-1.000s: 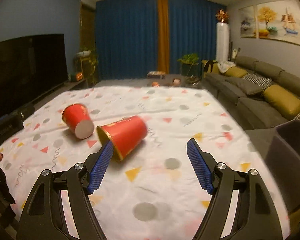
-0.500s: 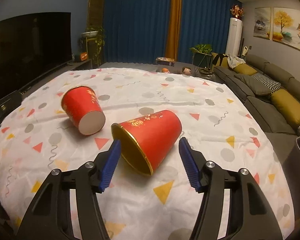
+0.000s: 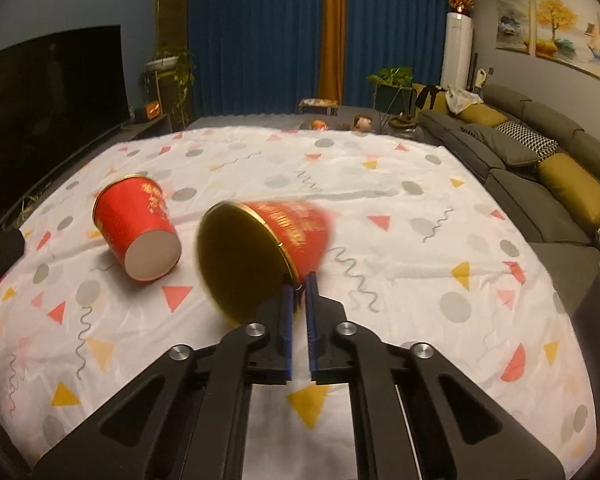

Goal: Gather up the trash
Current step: 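Grasp a red paper cup with the right gripper while the left grasps the other red cup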

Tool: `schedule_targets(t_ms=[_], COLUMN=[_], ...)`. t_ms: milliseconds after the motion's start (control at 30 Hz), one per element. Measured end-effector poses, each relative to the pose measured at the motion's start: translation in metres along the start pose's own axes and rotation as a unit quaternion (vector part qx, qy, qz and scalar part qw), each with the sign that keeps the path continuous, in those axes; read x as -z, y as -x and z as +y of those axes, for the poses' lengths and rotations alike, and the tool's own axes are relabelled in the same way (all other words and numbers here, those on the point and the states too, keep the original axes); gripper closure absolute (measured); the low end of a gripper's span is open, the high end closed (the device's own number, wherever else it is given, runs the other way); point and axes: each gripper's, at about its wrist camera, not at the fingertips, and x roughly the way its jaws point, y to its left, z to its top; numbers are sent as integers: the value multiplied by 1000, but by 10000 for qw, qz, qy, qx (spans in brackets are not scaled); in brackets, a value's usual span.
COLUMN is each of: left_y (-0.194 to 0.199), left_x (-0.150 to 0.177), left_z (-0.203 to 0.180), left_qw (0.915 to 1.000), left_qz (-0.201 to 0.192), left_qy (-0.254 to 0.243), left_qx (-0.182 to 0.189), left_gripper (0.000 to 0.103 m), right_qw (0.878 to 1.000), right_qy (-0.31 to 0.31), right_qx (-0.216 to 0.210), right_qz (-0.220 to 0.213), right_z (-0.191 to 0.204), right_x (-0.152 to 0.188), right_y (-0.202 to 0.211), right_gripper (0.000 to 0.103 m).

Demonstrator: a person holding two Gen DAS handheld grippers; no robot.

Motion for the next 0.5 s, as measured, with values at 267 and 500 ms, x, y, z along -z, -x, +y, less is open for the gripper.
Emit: schedule_targets(t_ms=[267,500], left_y=[-17,-72], left_x=[-10,-12], left_z=[-48,-74], left_qw=[9993,9979], left_qz=[178,548], left_qy=[-256,-313], left_qx=[192,-130], left_gripper=[11,11], right_qw=[9987,9957], right_qy=[-310,-590], right_qx=[41,103], right_qz=[-391,-704], right_z=[-34,-63], right_x=[-3,-3], right_y=[24,47], right_gripper=[99,99])
